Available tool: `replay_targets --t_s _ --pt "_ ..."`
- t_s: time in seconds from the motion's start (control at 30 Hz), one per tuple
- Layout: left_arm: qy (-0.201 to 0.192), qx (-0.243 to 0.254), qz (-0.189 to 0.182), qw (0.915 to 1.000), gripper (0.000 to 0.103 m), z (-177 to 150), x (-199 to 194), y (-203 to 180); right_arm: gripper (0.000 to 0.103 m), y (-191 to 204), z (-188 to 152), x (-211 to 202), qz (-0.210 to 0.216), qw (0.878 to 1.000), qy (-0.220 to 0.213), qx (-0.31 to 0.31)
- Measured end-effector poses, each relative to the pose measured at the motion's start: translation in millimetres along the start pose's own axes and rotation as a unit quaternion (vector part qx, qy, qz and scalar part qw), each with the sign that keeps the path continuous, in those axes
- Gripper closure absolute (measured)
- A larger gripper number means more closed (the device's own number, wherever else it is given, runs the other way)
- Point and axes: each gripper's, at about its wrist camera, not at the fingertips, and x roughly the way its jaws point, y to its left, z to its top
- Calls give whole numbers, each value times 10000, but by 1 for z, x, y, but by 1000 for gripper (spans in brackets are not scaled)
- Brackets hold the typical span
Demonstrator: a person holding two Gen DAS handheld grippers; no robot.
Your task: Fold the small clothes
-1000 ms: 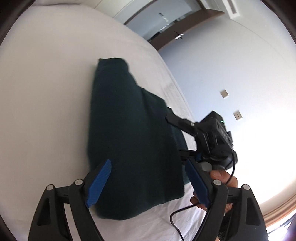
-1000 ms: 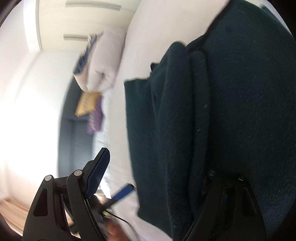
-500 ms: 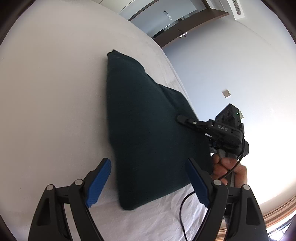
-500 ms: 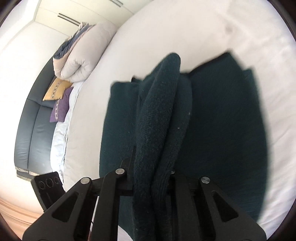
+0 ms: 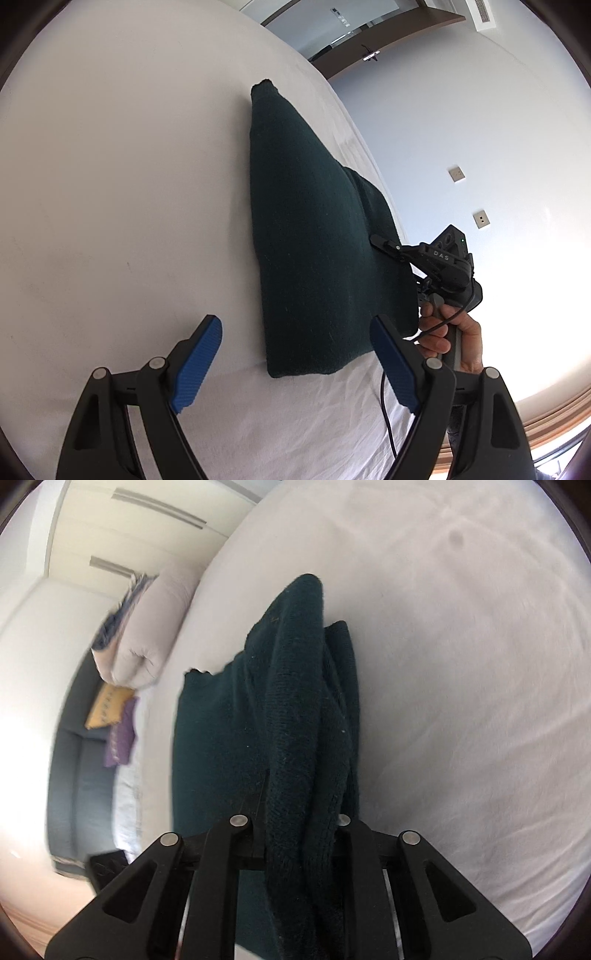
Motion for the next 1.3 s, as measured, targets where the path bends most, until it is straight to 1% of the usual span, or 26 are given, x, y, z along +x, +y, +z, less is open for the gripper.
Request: replay_targets --t_s 0.1,0.13,0.2,0.23,0.27,0.33,0.4,0.47,0.53,0.6,0.63,0.67,0.7,0.77,0.83,0.93,0.97,1.03,1.07,1.1,1.13,1.17,1.23,1.3 --pt "-60 3 1 10000 20 3 0 5 87 8 -8 -7 -126 9997 -118 -154" --pt "-68 20 7 10000 20 4 2 4 87 22 -12 2 -196 9994 -157 -258" --pt "-62 20 31 10000 20 7 6 -2 86 43 -24 2 -361 9980 -245 -450" --pt "-58 -4 23 10000 20 5 7 -2 86 41 -29 -12 -425 9973 -271 -537" --pt "-37 -49 5 10000 20 4 9 -1 86 43 -29 -12 -503 9966 -264 -603" --pt "14 -91 -25 10000 20 0 12 0 86 47 -25 -17 -599 9964 -196 -560" --pt "42 -66 -16 10000 20 -6 10 -3 86 45 -16 -14 -499 9977 -140 -438" --pt "65 -49 5 10000 20 -8 10 -4 86 40 -6 -12 -498 9979 -164 -385" --pt "45 -31 -3 10000 20 -8 9 -6 86 42 -1 -4 -608 9962 -159 -610" --pt "20 -22 7 10000 20 -9 8 -5 86 65 1 11 -853 9893 -109 -1181" --pt "6 -33 -2 10000 20 -9 9 -5 86 73 1 13 -808 9876 -82 -1346" --pt "9 -51 4 10000 20 -9 10 -5 86 70 1 3 -780 9863 -68 -1451" --pt "26 -68 5 10000 20 -11 13 -4 87 73 5 7 -878 9847 -59 -1505" --pt "71 -49 6 10000 20 -16 15 -6 86 66 11 12 -1090 9835 -29 -1446" --pt "97 18 17 9999 20 -21 14 -12 87 54 13 14 -918 9874 -16 -1289" --pt "70 121 90 9999 20 -19 14 -17 86 40 8 -4 -532 9938 -73 -972" --pt "33 132 108 9998 20 -17 13 -18 81 35 6 -12 -396 9958 -86 -819" --pt "-55 142 192 9997 17 -11 13 -21 60 27 2 -36 -152 9967 -397 -696" --pt "-102 172 266 9994 14 -7 13 -24 32 24 0 -49 -131 9958 -646 -642" --pt "-156 224 321 9991 14 -3 14 -27 18 20 -2 -63 -206 9937 -955 -551" --pt "-202 273 340 9988 14 0 14 -29 17 18 -3 -72 -216 9924 -1094 -519" --pt "-286 368 382 9982 12 7 15 -33 17 15 -3 -79 -126 9923 -1124 -506" --pt "-413 531 577 9961 11 20 20 -39 17 14 -3 -81 29 9940 -984 -487" --pt "-416 582 670 9952 11 33 27 -40 17 16 -2 -69 1 9962 -693 -522"
